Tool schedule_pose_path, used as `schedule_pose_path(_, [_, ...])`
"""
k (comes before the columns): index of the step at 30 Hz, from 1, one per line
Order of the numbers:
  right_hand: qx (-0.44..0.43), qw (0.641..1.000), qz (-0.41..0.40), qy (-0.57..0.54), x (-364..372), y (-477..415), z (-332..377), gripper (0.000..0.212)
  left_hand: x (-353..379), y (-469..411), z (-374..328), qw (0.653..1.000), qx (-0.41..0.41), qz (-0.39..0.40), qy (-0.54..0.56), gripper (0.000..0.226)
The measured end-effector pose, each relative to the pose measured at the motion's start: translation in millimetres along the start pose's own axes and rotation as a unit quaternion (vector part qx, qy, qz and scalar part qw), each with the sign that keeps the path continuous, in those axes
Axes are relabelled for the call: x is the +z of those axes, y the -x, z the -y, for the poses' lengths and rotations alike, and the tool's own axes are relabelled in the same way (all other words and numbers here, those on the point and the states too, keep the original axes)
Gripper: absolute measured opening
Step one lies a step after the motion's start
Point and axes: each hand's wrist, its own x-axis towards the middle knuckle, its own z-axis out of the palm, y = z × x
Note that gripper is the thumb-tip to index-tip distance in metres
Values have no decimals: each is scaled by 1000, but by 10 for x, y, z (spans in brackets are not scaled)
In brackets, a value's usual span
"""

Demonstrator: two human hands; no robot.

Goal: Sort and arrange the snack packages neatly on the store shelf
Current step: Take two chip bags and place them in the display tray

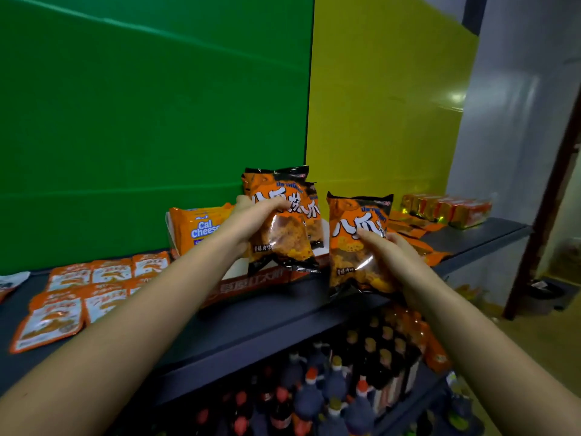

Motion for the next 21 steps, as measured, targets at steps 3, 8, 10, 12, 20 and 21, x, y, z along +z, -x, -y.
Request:
schedule_pose_path(3, [-19,999,25,-33,-76,-288,25,70,143,-159,-49,999,26,-44,5,66])
schedule_pose_path(8, [-61,994,45,-82,-138,-863,35,68,371,-432,-57,994,63,-88,-5,62])
schedule_pose_path(10, [-73,992,46,-95,-120,-1094,27,69,445,-567,-34,993,78,-93,-2,66])
schedule_pose_path(12, [-92,989,42,-105,-93,-1298,39,71,493,-700,0,991,90,-102,-8,71])
schedule_pose_path(20, [-111,981,76,-140,78,-1891,71,84,664,-1128,257,983,106,-114,-93,80])
schedule_pose_path(21, [-111,979,84,-150,101,-1951,63,84,678,-1160,301,980,109,-114,-121,82])
